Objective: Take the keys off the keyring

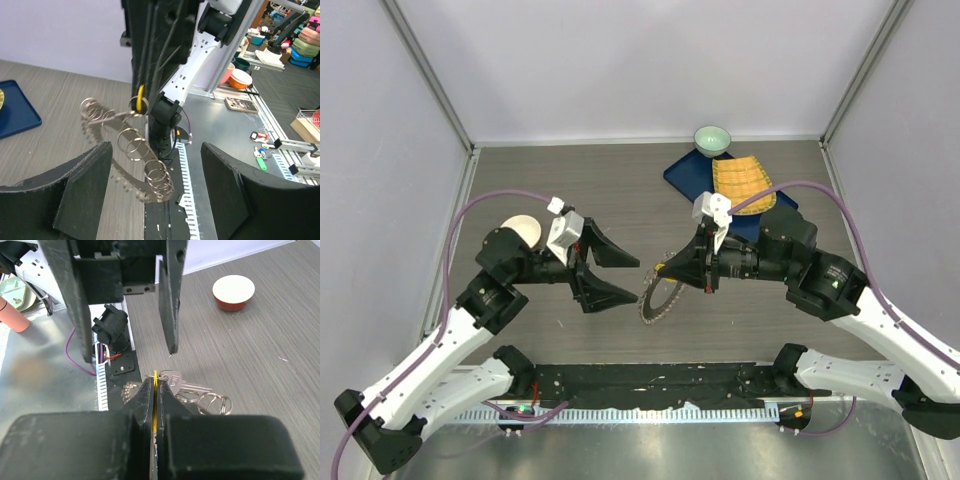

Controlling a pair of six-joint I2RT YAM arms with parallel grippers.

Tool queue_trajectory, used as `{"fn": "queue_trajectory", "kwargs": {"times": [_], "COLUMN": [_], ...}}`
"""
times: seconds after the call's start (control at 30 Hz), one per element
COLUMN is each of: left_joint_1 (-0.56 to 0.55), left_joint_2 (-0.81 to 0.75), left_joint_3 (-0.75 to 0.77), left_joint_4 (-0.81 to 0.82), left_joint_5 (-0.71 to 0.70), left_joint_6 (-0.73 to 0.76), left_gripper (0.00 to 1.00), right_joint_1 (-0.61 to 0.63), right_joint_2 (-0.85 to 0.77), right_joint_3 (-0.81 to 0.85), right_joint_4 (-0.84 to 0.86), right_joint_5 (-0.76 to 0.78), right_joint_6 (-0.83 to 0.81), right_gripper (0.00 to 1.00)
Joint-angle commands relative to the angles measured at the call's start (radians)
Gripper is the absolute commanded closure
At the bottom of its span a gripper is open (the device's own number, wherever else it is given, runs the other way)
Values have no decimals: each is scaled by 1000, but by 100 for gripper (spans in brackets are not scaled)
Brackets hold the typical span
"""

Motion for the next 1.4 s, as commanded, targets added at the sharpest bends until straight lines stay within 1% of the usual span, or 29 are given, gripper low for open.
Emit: {"fn": "queue_trajectory", "kwargs": {"times": [0.0,0.07,0.1,0.13,0.2,0.27,0.4,0.67,0.87,1.0,1.17,1.27,1.37], "left_joint_1": [-4,-4,-5,-4,-5,-5,-5,-5,-7,-5,-15,-19,-25], "left_joint_2": [-37,-13,4,23,60,69,70,77,133,146,124,115,107], "left_joint_3": [3,61,85,117,131,124,110,105,127,133,118,109,96], "left_joint_4": [61,-11,-25,-30,-16,18,58,22,28,33,51,55,70], "left_joint_5": [44,107,178,191,207,204,188,214,266,300,306,306,293], "left_joint_6": [8,5,-1,-23,-76,-96,-127,-132,-122,-122,-121,-124,-129], "left_gripper": [23,21,23,25,28,30,41,44,47,49,51,54,59], "right_joint_1": [3,3,3,3,3,3,3,3,3,3,3,3,3], "right_joint_2": [-24,-21,-23,-21,-20,-23,-47,-61,-56,-52,-38,-33,-33], "right_joint_3": [-9,-6,-5,-3,-8,-20,-69,-110,-98,-90,-92,-94,-100], "right_joint_4": [123,111,106,102,97,112,183,257,267,275,287,292,304], "right_joint_5": [-36,-43,-60,-73,-112,-135,-155,-209,-246,-244,-228,-214,-212], "right_joint_6": [27,19,15,12,5,8,42,70,68,68,74,76,79], "right_gripper": [99,99,99,99,99,99,99,99,99,99,99,99,99]}}
